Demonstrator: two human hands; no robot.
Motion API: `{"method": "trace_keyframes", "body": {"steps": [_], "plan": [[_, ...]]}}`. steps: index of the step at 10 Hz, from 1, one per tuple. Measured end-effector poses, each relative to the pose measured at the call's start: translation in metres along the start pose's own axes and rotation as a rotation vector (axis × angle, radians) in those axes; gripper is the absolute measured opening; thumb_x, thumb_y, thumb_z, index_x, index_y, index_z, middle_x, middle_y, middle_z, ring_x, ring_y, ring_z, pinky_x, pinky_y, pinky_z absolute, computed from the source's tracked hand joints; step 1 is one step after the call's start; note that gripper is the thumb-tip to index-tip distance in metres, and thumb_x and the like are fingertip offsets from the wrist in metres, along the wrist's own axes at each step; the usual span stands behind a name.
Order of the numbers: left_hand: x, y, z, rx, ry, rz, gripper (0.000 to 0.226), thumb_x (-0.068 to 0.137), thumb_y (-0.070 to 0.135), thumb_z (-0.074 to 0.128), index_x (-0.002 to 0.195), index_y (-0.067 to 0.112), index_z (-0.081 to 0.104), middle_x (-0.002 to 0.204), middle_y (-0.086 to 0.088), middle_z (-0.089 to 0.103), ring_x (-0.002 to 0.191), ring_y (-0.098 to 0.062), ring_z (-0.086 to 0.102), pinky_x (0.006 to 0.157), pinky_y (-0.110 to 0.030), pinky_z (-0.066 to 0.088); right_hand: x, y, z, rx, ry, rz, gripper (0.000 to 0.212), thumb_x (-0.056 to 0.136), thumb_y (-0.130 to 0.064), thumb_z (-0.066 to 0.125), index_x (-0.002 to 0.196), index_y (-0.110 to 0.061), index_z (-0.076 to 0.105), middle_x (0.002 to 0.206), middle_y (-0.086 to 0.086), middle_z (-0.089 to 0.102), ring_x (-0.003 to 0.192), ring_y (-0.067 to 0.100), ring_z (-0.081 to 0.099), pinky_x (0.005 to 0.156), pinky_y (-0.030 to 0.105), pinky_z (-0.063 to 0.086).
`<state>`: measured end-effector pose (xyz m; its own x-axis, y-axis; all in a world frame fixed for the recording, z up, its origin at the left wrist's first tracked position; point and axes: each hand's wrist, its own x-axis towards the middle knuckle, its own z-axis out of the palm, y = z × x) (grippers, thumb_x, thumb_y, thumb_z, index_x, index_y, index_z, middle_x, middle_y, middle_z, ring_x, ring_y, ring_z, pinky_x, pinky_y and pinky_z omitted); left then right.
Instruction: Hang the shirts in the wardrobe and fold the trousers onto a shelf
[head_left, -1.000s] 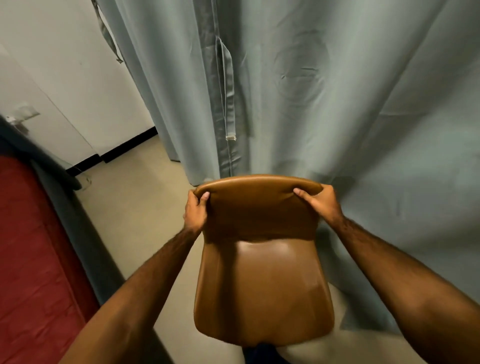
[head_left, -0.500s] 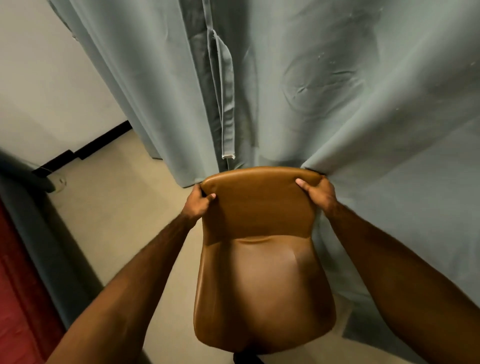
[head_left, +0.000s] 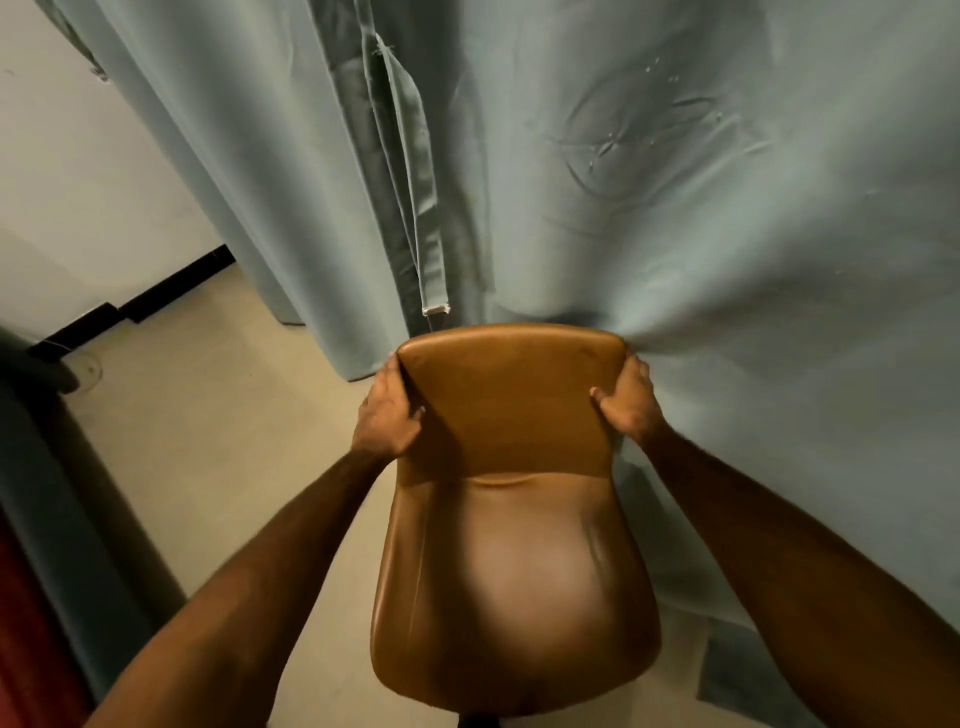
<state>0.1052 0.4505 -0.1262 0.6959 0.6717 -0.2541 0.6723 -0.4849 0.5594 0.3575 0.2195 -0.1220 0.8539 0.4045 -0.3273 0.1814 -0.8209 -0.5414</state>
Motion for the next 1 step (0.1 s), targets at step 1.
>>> {"method": "trace_keyframes", "body": {"steps": [1], "plan": [[-0.0330,0.0054,0.0064,0.378,0.035,0.114,0.092,0.097,0.032,0.057,0.159,0.013,-0.007,0.167,-0.013,0.001,0.154,-0.033,0.007,0.122,-0.057,0.016,-0.0353,0.0058,0.0043,-0.226,0.014,-0.140,0.092,0.090,-0.035,0.068,0.157,-0.010,0.010,0.160,0.014,0.020,0.146,0.034,0.025,0.119,0.044,0.026]]}}
